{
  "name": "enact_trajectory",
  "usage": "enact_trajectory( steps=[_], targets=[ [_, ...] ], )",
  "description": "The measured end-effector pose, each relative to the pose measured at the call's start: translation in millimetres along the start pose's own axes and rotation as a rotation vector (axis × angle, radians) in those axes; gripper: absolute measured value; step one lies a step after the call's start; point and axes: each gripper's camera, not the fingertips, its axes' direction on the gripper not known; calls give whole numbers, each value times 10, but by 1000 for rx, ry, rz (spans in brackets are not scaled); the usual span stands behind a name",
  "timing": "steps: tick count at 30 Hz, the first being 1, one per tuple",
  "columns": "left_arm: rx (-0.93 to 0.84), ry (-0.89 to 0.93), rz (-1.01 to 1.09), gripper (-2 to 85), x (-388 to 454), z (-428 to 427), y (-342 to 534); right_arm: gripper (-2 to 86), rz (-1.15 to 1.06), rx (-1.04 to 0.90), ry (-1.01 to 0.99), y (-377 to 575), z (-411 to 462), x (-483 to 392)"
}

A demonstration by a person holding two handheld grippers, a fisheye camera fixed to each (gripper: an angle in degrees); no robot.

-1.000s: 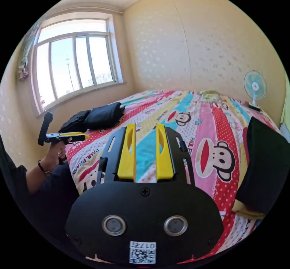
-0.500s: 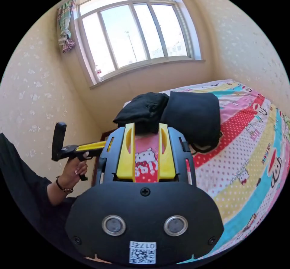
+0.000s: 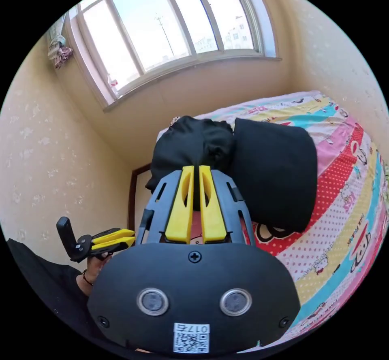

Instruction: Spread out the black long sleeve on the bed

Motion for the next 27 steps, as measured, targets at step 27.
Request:
enact_trajectory(
  steps=[27],
  targets=[
    [-560, 439, 841, 145, 5224, 2967, 1746, 22, 430, 29, -225, 5723, -2364, 857]
  ],
)
